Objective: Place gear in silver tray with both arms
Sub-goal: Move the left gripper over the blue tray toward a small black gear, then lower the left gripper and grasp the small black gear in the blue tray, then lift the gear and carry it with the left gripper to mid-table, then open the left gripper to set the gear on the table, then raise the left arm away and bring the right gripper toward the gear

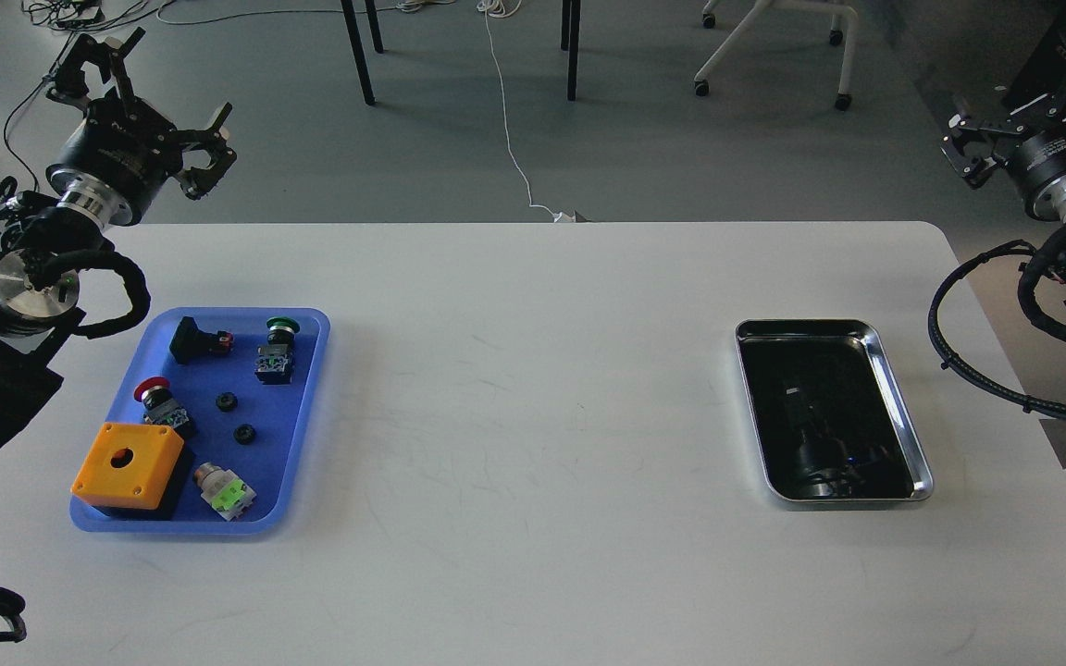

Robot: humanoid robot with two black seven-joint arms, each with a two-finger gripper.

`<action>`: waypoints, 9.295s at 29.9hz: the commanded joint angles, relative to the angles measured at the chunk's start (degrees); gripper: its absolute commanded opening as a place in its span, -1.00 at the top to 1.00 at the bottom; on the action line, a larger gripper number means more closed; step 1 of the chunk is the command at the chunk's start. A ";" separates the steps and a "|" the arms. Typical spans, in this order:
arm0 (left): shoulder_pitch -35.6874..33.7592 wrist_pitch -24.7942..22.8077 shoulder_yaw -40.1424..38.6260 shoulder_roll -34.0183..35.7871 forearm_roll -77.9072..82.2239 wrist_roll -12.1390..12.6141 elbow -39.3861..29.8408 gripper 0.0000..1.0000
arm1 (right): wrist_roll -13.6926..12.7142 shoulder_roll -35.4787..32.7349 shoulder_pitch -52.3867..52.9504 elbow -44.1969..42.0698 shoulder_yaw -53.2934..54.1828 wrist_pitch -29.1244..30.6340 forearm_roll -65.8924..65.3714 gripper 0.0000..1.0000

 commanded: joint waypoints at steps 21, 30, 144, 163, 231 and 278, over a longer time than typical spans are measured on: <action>3.58 0.01 2.18 11.29 4.76 -0.05 -1.02 -0.96 | 0.90 -0.74 -3.27 2.57 0.32 0.00 0.08 -0.99; 4.37 0.01 6.85 25.00 23.98 -5.50 -17.52 -0.96 | 0.90 -0.83 -6.09 4.85 0.50 0.00 0.25 -0.99; 8.42 16.93 27.33 17.89 121.93 -9.90 -22.73 -0.04 | 0.90 -1.80 -5.39 8.28 -0.03 0.00 -0.19 -0.99; 8.59 16.93 27.42 16.40 122.01 -9.98 -21.14 -0.01 | 0.90 -2.32 -5.21 10.04 0.32 0.00 -0.19 -0.99; 0.68 36.00 38.67 -28.25 128.78 -3.04 -15.17 0.58 | 0.90 -5.22 -5.30 10.22 0.41 0.00 -0.19 -0.99; -5.47 21.62 8.46 -4.28 50.78 -11.48 -22.20 -0.95 | 0.90 -13.40 14.37 16.63 -25.49 0.00 -4.76 -0.99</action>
